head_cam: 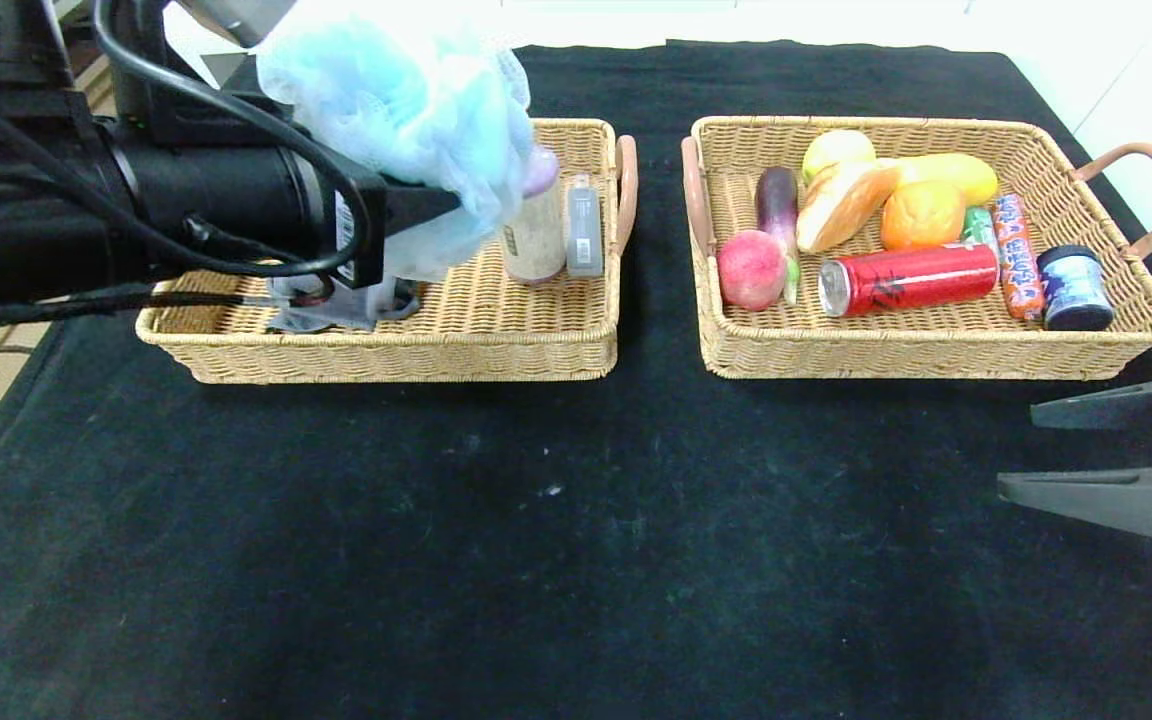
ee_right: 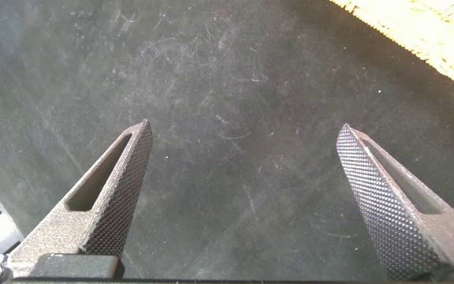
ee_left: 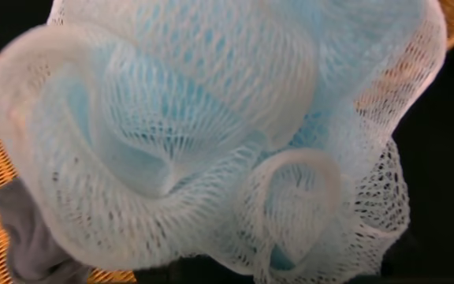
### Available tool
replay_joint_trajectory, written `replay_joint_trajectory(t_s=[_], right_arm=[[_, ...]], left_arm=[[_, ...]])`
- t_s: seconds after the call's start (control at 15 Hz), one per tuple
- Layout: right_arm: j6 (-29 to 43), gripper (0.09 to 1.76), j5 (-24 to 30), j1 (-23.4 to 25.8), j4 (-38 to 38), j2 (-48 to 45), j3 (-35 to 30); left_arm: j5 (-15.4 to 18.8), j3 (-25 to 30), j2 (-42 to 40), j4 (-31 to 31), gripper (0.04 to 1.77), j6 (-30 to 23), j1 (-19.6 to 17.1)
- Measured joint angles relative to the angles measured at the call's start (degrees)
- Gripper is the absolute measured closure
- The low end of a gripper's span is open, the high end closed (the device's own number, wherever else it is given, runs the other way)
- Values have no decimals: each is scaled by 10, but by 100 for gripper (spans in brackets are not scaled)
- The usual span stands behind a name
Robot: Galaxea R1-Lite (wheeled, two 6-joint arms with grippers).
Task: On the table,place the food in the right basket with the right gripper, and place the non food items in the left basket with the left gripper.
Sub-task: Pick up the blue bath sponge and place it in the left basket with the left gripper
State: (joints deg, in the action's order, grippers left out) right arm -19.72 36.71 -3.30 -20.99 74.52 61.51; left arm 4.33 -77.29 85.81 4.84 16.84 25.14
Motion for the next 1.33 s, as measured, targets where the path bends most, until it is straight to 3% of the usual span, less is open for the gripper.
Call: replay_joint_trajectory(t_s=[0.33, 0.53, 0.87, 1.33], right_arm=[[0, 14, 0, 0, 0, 0, 0], [0, 14, 0, 0, 1, 0, 0], [0, 14, 0, 2, 1, 1, 1], [0, 14, 0, 2, 2, 2, 1]], left_arm=[[69, -53, 30, -11, 121, -43, -123], [91, -78, 66, -8, 122, -61, -176], [101, -107, 122, -3, 125, -68, -223], [112, -122, 151, -2, 128, -81, -242]])
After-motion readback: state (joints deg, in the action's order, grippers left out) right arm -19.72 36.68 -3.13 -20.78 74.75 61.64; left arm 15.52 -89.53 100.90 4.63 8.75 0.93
